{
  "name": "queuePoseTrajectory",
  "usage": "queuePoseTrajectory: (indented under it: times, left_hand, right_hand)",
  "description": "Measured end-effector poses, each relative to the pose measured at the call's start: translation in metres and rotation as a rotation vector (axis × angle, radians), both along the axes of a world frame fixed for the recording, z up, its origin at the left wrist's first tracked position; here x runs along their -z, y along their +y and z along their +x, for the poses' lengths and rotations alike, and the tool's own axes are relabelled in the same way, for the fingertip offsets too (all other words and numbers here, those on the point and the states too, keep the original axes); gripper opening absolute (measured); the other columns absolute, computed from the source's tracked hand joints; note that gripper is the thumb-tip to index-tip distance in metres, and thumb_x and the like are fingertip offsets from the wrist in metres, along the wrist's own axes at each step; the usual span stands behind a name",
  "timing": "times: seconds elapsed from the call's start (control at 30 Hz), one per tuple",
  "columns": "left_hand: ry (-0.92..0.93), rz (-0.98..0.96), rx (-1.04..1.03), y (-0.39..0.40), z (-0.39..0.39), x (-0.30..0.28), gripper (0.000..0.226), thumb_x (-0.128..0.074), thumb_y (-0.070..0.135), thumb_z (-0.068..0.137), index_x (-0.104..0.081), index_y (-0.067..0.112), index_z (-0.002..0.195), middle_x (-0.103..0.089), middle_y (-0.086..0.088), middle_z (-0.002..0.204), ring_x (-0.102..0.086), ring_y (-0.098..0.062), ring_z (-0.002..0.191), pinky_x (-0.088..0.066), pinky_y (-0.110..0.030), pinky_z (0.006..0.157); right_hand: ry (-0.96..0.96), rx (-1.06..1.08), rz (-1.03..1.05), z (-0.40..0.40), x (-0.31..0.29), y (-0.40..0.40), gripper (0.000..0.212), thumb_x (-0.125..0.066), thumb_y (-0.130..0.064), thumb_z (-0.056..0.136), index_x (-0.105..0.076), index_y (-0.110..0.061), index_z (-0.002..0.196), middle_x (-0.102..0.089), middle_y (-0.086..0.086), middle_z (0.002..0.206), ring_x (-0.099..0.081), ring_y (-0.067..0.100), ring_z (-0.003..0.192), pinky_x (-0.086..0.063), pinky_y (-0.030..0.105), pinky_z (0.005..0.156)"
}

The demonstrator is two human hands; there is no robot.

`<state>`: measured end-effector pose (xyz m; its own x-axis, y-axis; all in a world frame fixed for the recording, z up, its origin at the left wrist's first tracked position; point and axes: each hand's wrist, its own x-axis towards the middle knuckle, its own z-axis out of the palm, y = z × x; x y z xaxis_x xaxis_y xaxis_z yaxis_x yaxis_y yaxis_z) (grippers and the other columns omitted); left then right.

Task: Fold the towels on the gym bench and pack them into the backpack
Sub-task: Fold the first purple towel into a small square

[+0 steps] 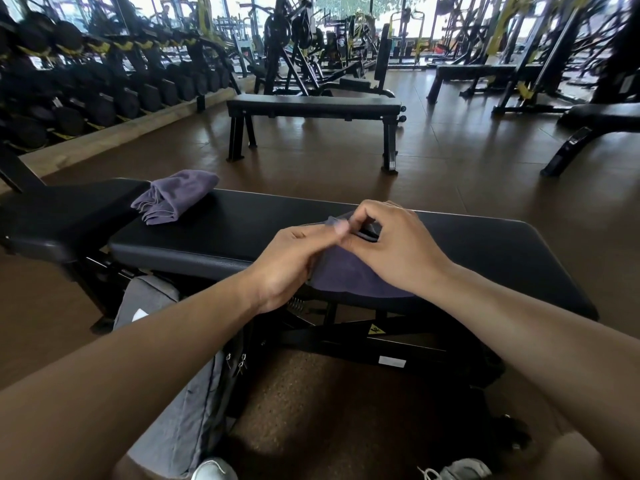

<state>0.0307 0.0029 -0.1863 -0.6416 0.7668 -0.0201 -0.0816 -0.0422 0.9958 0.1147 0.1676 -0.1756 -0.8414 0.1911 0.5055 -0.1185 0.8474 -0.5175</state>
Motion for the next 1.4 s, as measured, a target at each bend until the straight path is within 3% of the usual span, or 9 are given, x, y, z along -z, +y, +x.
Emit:
queuePoseTrajectory:
  times: [0.27, 0.37, 0.47, 0.57, 0.7, 0.83, 0.97, 1.13, 1.4]
  left_hand:
    - [0.109, 0.054, -0.155, -0.008, -0.007, -0.006, 0.013, -0.062, 0.011, 0.098, -0.070, 0.001, 0.104, -0.072, -0.019, 0.104, -0.068, -0.024, 0.093, -0.056, -0.036, 0.085]
    - [0.180, 0.037, -0.202, -0.005, -0.008, -0.022, 0.025, -0.057, 0.019, 0.103, -0.057, 0.021, 0.079, -0.058, -0.004, 0.080, -0.054, -0.014, 0.075, -0.047, -0.030, 0.069]
    - [-0.030, 0.061, -0.095, -0.006, -0.002, -0.042, 0.017, -0.053, 0.021, 0.104, -0.065, 0.010, 0.097, -0.068, -0.007, 0.087, -0.063, -0.018, 0.078, -0.056, -0.028, 0.067]
    - [-0.219, 0.024, 0.173, -0.015, -0.003, -0.055, 0.034, -0.057, 0.027, 0.098, -0.070, 0.008, 0.123, -0.070, -0.012, 0.114, -0.068, -0.022, 0.097, -0.056, -0.033, 0.087]
    - [0.034, -0.046, 0.073, -0.007, -0.007, -0.051, 0.012, -0.060, 0.024, 0.098, -0.070, 0.017, 0.097, -0.069, 0.001, 0.085, -0.065, -0.011, 0.071, -0.055, -0.026, 0.058]
    - [0.317, -0.158, -0.203, 0.005, -0.026, -0.040, 0.015, -0.074, 0.022, 0.092, -0.066, 0.016, 0.080, -0.068, 0.004, 0.073, -0.063, -0.008, 0.069, -0.054, -0.022, 0.058]
    - [0.541, -0.301, -0.319, 0.021, -0.039, -0.044, 0.014, -0.083, 0.026, 0.084, -0.078, 0.014, 0.077, -0.064, 0.011, 0.058, -0.053, 0.002, 0.052, -0.041, -0.011, 0.050]
    - [0.322, -0.284, -0.314, 0.045, -0.052, -0.045, 0.015, -0.066, 0.022, 0.099, -0.069, 0.008, 0.100, -0.073, -0.007, 0.070, -0.068, -0.014, 0.050, -0.050, -0.021, 0.041]
    - [0.264, -0.051, -0.254, 0.069, -0.073, -0.025, 0.019, -0.058, 0.000, 0.100, -0.064, 0.018, 0.098, -0.073, -0.001, 0.098, -0.067, -0.013, 0.093, -0.054, -0.024, 0.078]
  right_hand:
    - [-0.280, -0.133, 0.041, 0.015, -0.018, 0.034, 0.057, -0.069, -0.074, 0.065, -0.055, -0.018, 0.063, -0.054, -0.009, 0.064, -0.048, 0.008, 0.059, -0.039, 0.034, 0.059]
    - [-0.140, -0.113, -0.265, 0.015, -0.031, 0.041, 0.063, -0.083, -0.063, 0.056, -0.047, -0.011, 0.062, -0.045, -0.004, 0.061, -0.042, 0.007, 0.059, -0.033, 0.029, 0.060]
    - [-0.202, -0.329, -0.699, 0.017, -0.050, 0.041, 0.086, -0.096, -0.056, 0.043, -0.050, 0.005, 0.083, -0.050, 0.011, 0.080, -0.050, 0.021, 0.073, -0.039, 0.035, 0.070]
    - [-0.386, -0.568, -0.876, 0.029, -0.067, 0.041, 0.065, -0.099, -0.051, 0.043, -0.055, -0.017, 0.077, -0.057, 0.001, 0.077, -0.056, 0.012, 0.067, -0.043, 0.027, 0.060]
    - [-0.385, -0.406, -0.807, 0.022, -0.066, 0.037, 0.046, -0.096, -0.033, 0.058, -0.069, -0.025, 0.094, -0.068, -0.001, 0.092, -0.063, 0.015, 0.085, -0.048, 0.037, 0.075]
    - [-0.359, 0.012, -0.672, 0.004, -0.056, 0.052, 0.043, -0.092, -0.019, 0.066, -0.074, -0.023, 0.104, -0.072, -0.006, 0.092, -0.061, 0.009, 0.075, -0.037, 0.014, 0.042]
    - [-0.302, 0.143, -0.678, -0.018, -0.042, 0.069, 0.035, -0.088, -0.001, 0.070, -0.073, -0.016, 0.098, -0.072, 0.011, 0.110, -0.074, 0.020, 0.090, -0.061, 0.026, 0.063]
    - [-0.129, 0.206, -0.558, -0.034, -0.037, 0.068, 0.024, -0.082, 0.002, 0.079, -0.071, -0.018, 0.088, -0.072, 0.007, 0.091, -0.074, 0.021, 0.084, -0.062, 0.028, 0.072]
    - [0.127, 0.266, -0.242, -0.052, -0.023, 0.086, 0.035, -0.068, 0.007, 0.085, -0.067, -0.028, 0.083, -0.061, -0.006, 0.084, -0.056, 0.006, 0.076, -0.040, 0.009, 0.068]
